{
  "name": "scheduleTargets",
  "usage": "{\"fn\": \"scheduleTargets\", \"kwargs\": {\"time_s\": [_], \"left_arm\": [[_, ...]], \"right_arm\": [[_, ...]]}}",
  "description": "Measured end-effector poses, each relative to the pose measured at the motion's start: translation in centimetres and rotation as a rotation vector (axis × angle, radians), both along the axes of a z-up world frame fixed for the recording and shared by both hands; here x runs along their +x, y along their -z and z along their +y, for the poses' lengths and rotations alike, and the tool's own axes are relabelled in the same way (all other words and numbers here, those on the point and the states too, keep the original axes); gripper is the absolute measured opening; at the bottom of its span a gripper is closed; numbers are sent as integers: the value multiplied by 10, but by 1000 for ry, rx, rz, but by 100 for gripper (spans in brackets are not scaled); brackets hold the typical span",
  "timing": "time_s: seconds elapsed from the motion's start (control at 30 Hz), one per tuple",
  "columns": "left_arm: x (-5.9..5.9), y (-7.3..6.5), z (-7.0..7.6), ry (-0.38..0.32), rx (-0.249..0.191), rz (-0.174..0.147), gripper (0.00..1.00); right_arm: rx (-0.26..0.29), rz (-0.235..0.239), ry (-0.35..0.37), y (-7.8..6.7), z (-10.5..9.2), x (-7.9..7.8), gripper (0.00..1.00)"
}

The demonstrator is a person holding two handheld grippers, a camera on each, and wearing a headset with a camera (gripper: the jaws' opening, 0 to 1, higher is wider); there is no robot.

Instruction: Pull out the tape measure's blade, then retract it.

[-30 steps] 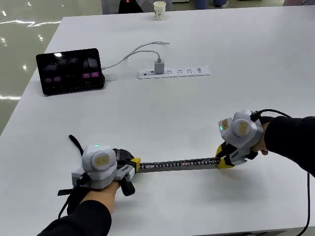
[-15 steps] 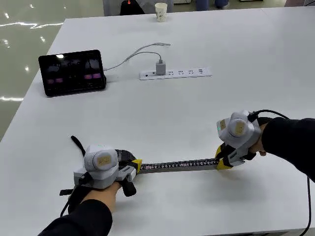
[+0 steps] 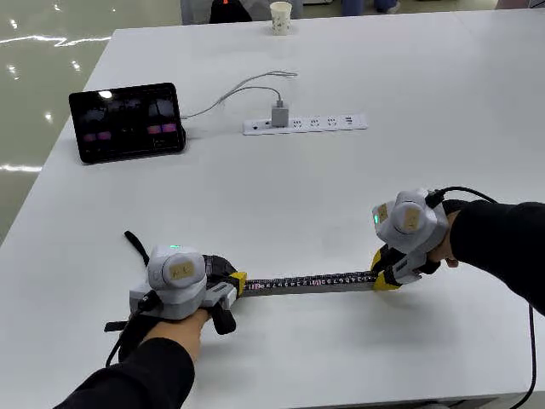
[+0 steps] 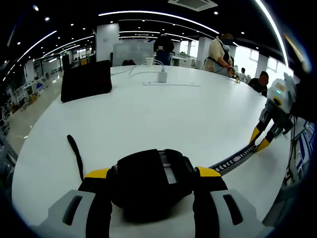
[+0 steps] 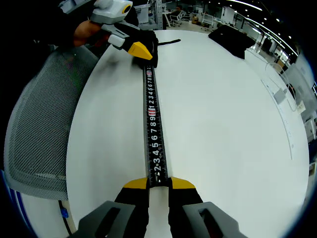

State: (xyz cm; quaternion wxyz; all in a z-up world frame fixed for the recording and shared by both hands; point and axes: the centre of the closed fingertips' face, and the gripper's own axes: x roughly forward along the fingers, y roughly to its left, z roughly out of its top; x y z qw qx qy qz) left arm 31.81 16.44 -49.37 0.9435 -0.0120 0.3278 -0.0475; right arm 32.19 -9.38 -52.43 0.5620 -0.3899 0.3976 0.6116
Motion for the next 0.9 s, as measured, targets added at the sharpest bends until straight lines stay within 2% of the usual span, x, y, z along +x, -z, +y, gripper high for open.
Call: {"fn": "scheduleTargets", "kwargs": {"time_s": [0.3, 0.47, 0.67, 0.9], "left_arm": [[0, 0, 0, 1, -2, -1, 62], [-1, 1, 0, 4, -1, 14, 62], [-1, 0, 0, 2, -3, 10, 62], [-2, 0, 0, 3, -5, 8, 62]], "right_arm": [[-1, -10, -4, 0, 3, 0, 11], [-3, -12, -1, 0, 4, 1, 11], [0, -14, 11, 0, 7, 0, 11], [-11, -22, -25, 1, 9, -1, 11]]}}
